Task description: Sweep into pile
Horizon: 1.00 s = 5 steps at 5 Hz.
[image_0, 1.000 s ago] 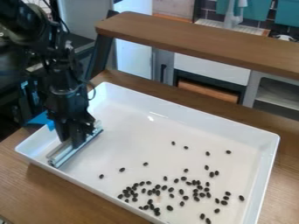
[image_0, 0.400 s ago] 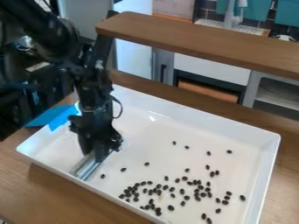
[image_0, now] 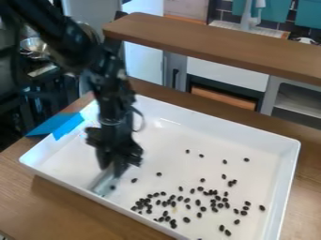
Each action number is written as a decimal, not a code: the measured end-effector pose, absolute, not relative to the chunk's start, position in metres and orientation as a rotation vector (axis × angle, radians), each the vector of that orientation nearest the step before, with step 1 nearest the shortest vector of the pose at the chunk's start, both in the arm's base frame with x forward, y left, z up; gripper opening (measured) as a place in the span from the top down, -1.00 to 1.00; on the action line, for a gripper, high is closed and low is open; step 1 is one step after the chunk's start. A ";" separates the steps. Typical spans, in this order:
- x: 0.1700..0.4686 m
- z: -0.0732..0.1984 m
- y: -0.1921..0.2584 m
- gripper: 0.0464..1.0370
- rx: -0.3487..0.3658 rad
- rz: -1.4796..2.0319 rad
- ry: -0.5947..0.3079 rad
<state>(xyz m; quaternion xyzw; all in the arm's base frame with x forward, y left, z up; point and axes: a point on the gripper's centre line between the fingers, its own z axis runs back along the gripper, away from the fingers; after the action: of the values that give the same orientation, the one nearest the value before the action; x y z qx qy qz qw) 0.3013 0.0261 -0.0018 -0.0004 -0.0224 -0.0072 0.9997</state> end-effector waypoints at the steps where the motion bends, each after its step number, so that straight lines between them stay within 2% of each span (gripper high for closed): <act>1: 0.293 -0.002 0.004 0.41 -0.022 -0.026 -0.021; 5: 0.290 0.000 -0.061 0.41 -0.043 -0.052 -0.013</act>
<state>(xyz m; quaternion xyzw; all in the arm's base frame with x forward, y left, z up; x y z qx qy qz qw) 0.2905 -0.0605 -0.0005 -0.0213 -0.0063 -0.0258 0.9994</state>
